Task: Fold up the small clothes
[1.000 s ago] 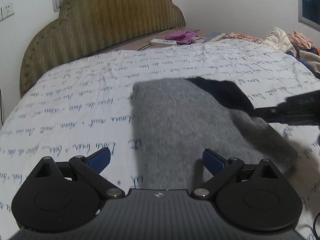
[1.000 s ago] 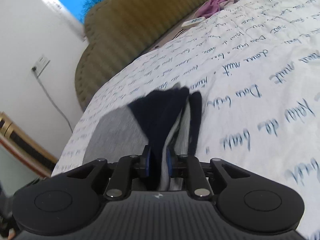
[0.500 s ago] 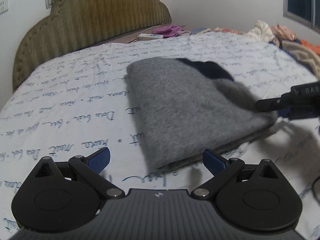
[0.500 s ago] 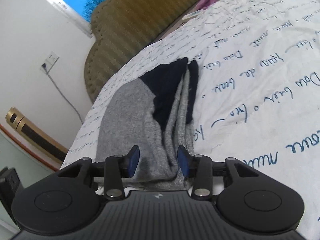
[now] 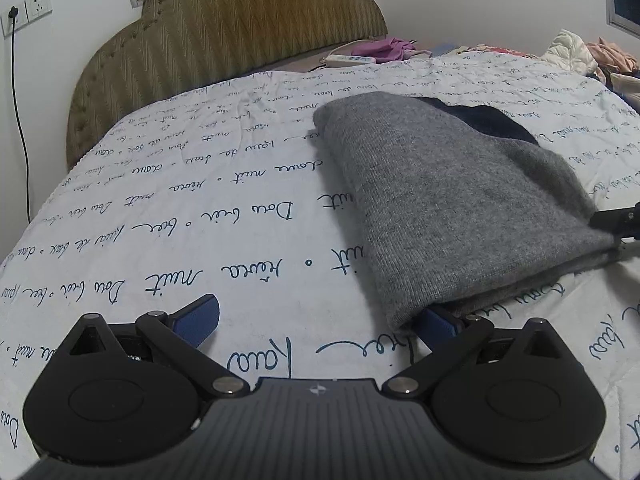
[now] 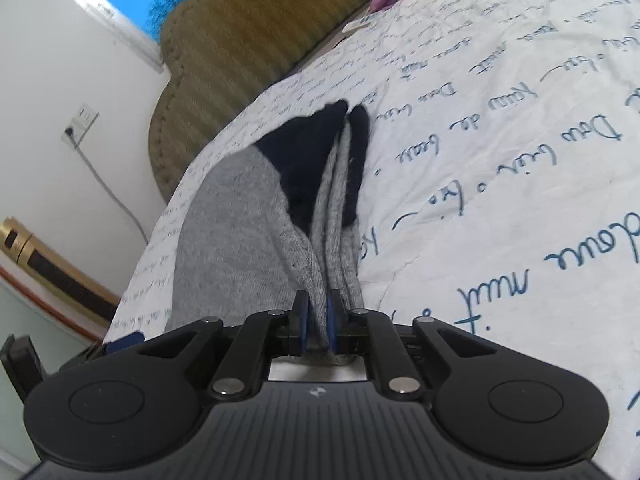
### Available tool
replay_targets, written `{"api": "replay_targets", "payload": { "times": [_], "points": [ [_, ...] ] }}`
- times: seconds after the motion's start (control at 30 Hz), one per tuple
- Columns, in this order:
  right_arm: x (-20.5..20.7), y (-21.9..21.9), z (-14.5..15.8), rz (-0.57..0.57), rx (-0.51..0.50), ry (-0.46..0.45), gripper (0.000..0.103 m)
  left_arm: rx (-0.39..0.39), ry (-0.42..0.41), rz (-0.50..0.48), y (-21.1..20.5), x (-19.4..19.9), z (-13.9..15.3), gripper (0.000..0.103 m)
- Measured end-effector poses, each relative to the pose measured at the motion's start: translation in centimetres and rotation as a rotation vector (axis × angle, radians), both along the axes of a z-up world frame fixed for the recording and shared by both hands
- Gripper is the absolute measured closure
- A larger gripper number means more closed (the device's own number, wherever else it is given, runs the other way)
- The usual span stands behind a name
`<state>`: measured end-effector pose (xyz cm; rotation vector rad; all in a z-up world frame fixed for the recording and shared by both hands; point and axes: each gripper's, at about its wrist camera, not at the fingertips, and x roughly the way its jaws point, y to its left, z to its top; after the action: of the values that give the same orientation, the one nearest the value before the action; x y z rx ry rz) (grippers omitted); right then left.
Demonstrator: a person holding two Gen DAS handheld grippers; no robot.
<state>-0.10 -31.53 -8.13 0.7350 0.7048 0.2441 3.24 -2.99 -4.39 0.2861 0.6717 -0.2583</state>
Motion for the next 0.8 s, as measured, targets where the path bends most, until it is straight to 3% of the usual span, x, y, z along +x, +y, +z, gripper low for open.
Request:
{"api": "replay_targets", "payload": {
  "times": [0.17,0.47,0.63,0.8],
  "points": [
    [0.1,0.4,0.3,0.005,-0.051,-0.006,0.093,0.000,0.004,-0.010,-0.1,-0.2,-0.2,0.001],
    [-0.2,-0.2,0.5,0.020,-0.019,-0.010,0.090,-0.048,0.057,-0.006,1.1,0.0,-0.2,0.001],
    [-0.5,-0.2,2.0,0.019,-0.061,-0.050,0.070,-0.043,0.065,-0.002,1.3,0.0,-0.2,0.001],
    [-0.1,-0.1,2.9,0.017,-0.100,-0.069,0.064,-0.033,0.063,-0.003,1.2,-0.2,-0.2,0.001]
  ]
}}
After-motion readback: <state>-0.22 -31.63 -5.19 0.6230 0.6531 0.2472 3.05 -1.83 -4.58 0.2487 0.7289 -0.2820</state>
